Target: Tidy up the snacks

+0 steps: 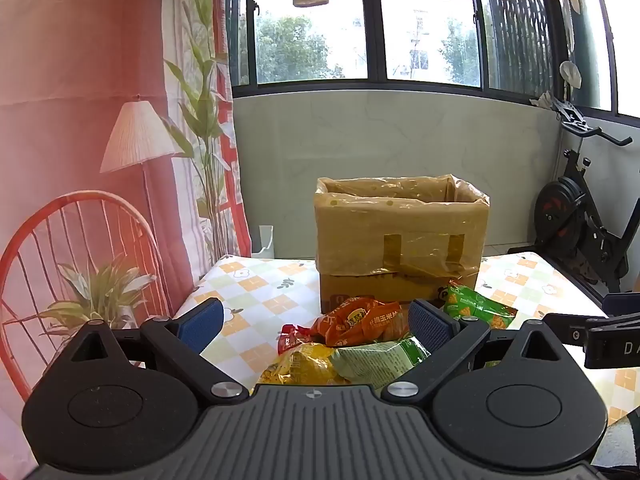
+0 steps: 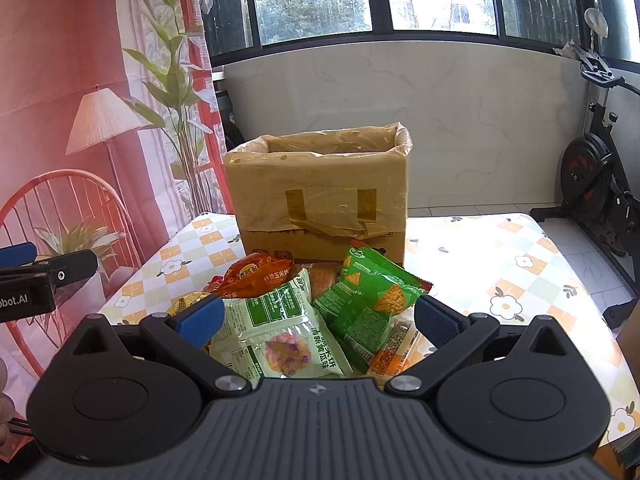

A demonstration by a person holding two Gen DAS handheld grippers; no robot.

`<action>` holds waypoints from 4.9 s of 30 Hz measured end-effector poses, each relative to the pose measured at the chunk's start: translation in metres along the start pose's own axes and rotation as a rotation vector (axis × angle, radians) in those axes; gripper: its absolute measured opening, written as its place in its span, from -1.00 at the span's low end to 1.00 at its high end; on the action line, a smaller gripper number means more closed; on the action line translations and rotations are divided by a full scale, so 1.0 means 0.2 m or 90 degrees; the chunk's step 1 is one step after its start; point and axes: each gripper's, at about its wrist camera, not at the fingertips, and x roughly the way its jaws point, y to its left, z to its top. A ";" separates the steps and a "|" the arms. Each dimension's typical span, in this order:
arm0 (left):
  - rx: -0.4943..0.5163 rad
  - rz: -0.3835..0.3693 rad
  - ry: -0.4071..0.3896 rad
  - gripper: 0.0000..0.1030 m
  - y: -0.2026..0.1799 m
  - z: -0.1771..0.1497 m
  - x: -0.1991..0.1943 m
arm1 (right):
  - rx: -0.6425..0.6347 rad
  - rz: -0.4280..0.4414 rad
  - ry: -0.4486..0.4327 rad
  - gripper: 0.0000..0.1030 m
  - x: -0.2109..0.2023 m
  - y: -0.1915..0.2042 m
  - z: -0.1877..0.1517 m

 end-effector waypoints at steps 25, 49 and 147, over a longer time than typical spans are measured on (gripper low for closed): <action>-0.003 -0.003 0.004 0.94 0.00 0.00 -0.01 | -0.002 0.001 0.001 1.00 0.00 0.00 0.00; -0.011 -0.004 0.007 0.94 0.01 0.02 0.01 | -0.004 0.000 -0.005 1.00 0.00 -0.01 0.03; -0.040 -0.194 0.060 0.09 -0.08 -0.29 0.73 | 0.012 -0.084 0.165 0.06 0.87 -0.48 -0.36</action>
